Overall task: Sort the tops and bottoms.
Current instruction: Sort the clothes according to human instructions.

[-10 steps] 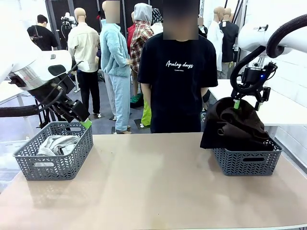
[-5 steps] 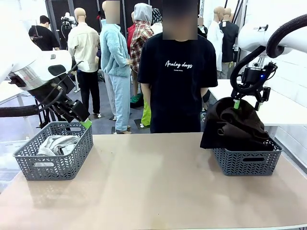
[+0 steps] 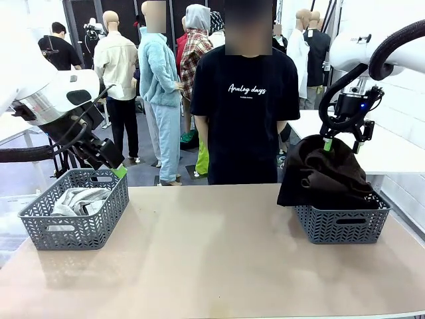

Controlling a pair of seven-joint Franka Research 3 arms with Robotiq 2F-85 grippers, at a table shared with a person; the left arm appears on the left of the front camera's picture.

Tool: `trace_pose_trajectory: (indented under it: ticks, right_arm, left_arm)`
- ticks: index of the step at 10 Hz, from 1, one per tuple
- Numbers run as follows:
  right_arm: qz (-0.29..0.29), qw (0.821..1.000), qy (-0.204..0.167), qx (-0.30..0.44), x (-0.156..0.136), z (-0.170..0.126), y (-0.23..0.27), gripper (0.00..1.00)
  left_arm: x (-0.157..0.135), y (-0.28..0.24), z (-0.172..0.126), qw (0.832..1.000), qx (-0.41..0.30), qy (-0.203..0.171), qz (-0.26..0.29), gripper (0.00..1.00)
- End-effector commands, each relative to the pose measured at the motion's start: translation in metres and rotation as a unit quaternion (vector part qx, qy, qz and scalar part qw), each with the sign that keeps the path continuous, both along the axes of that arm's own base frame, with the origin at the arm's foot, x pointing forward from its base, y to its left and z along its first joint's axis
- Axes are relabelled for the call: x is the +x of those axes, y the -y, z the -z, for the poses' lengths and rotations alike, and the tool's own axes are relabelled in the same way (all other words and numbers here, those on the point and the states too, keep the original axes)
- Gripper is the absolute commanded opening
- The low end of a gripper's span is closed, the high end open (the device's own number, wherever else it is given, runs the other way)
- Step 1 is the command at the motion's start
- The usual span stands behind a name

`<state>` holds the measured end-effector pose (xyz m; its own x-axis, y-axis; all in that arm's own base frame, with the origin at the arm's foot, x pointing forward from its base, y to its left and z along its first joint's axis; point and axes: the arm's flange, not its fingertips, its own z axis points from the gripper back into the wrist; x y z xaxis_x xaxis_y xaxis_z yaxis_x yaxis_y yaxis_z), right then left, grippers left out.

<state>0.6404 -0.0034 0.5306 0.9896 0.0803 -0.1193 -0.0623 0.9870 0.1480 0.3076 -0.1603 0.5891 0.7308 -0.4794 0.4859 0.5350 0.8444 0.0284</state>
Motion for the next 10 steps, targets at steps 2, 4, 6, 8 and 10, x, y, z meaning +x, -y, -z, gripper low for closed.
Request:
trace_pose_trajectory:
  ticks: [2,4,6,8,10]
  right_arm:
    - [0.000,1.000,0.005,0.000,0.0002,0.0005,-0.0007,1.00]
    - [0.000,1.000,0.005,0.000,0.0002,0.0005,-0.0007,1.00]
    - [0.000,1.000,0.005,0.000,0.0002,0.0005,-0.0007,1.00]
    - [0.000,1.000,0.005,0.000,0.0002,0.0005,-0.0007,1.00]
    - [0.000,1.000,0.005,0.000,0.0002,0.0005,-0.0007,1.00]
  left_arm:
    - [0.0011,-0.0006,-0.0008,1.000,-0.002,0.002,-0.001,0.80]
    - [0.0011,-0.0006,-0.0008,1.000,-0.002,0.002,-0.001,0.80]
    - [0.0011,-0.0006,-0.0008,1.000,-0.002,0.002,-0.001,0.80]
    - [0.0011,-0.0006,-0.0008,1.000,-0.002,0.002,-0.001,0.80]
    - [0.0011,-0.0006,-0.0008,1.000,-0.002,0.002,-0.001,0.80]
